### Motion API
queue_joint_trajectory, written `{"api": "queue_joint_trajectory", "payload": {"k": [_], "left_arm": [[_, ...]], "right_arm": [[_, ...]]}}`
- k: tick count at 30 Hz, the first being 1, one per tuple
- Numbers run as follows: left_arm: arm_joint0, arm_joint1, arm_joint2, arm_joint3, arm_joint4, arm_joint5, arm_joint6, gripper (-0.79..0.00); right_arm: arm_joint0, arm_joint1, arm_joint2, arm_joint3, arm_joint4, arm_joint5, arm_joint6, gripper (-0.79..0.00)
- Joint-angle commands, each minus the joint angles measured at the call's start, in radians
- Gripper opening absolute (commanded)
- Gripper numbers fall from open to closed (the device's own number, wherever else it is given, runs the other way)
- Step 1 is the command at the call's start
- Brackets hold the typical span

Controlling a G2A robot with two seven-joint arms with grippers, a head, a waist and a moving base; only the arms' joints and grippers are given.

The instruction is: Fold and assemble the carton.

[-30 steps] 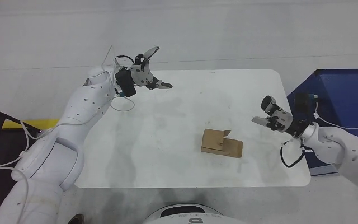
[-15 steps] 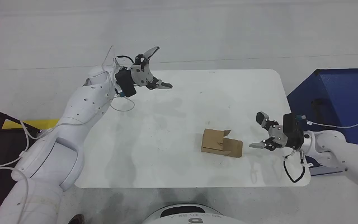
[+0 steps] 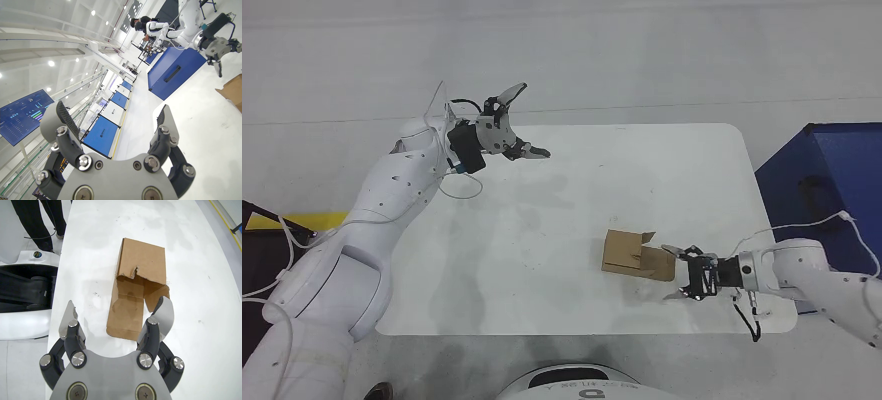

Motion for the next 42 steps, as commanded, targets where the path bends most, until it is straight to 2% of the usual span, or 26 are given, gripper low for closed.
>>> {"api": "queue_joint_trajectory", "payload": {"k": [1,2,9,11,12,13,15,16,19,21,24,26,27,29,32,34,39,42], "left_arm": [[0.0,0.0,0.0,0.0,0.0,0.0,0.0,0.0],[0.0,0.0,0.0,0.0,0.0,0.0,0.0,0.0],[0.0,0.0,0.0,0.0,0.0,0.0,0.0,0.0],[0.0,0.0,0.0,0.0,0.0,0.0,0.0,0.0],[0.0,0.0,0.0,0.0,0.0,0.0,0.0,0.0],[0.0,0.0,0.0,0.0,0.0,0.0,0.0,0.0],[0.0,0.0,0.0,0.0,0.0,0.0,0.0,0.0],[0.0,0.0,0.0,0.0,0.0,0.0,0.0,0.0],[0.0,0.0,0.0,0.0,0.0,0.0,0.0,0.0],[0.0,0.0,0.0,0.0,0.0,0.0,0.0,0.0],[0.0,0.0,0.0,0.0,0.0,0.0,0.0,0.0],[0.0,0.0,0.0,0.0,0.0,0.0,0.0,0.0],[0.0,0.0,0.0,0.0,0.0,0.0,0.0,0.0],[0.0,0.0,0.0,0.0,0.0,0.0,0.0,0.0],[0.0,0.0,0.0,0.0,0.0,0.0,0.0,0.0],[0.0,0.0,0.0,0.0,0.0,0.0,0.0,0.0],[0.0,0.0,0.0,0.0,0.0,0.0,0.0,0.0],[0.0,0.0,0.0,0.0,0.0,0.0,0.0,0.0]], "right_arm": [[-0.006,-0.008,-0.001,0.013,0.018,0.002,0.028,-0.277],[-0.008,-0.015,-0.002,0.019,0.029,0.002,0.035,-0.246],[-0.01,-0.071,-0.01,0.099,0.049,-0.006,0.016,-0.305],[-0.007,-0.086,-0.009,0.111,0.062,-0.007,0.013,-0.271],[-0.006,-0.094,-0.009,0.118,0.072,-0.007,0.013,-0.203],[-0.004,-0.102,-0.009,0.12,0.076,-0.006,0.019,-0.215],[-0.001,-0.119,-0.01,0.116,0.085,-0.002,0.025,-0.366],[0.0,-0.128,-0.012,0.118,0.086,0.002,0.034,-0.409],[0.002,-0.156,-0.021,0.125,0.09,-0.001,0.048,-0.486],[0.001,-0.172,-0.026,0.146,0.093,-0.008,0.05,-0.502],[-0.003,-0.192,-0.029,0.188,0.11,-0.013,0.043,-0.594],[-0.006,-0.201,-0.026,0.212,0.117,-0.013,0.03,-0.742],[-0.007,-0.204,-0.023,0.22,0.118,-0.013,0.024,-0.785],[-0.01,-0.205,-0.013,0.226,0.117,-0.008,0.031,-0.785],[-0.005,-0.191,0.023,0.178,0.102,-0.005,0.099,-0.785],[0.004,-0.163,0.066,0.098,0.054,-0.013,0.192,-0.785],[-0.013,-0.061,0.216,-0.202,0.038,-0.02,0.546,-0.785],[-0.026,-0.003,0.311,-0.397,0.094,-0.018,0.785,-0.785]]}}
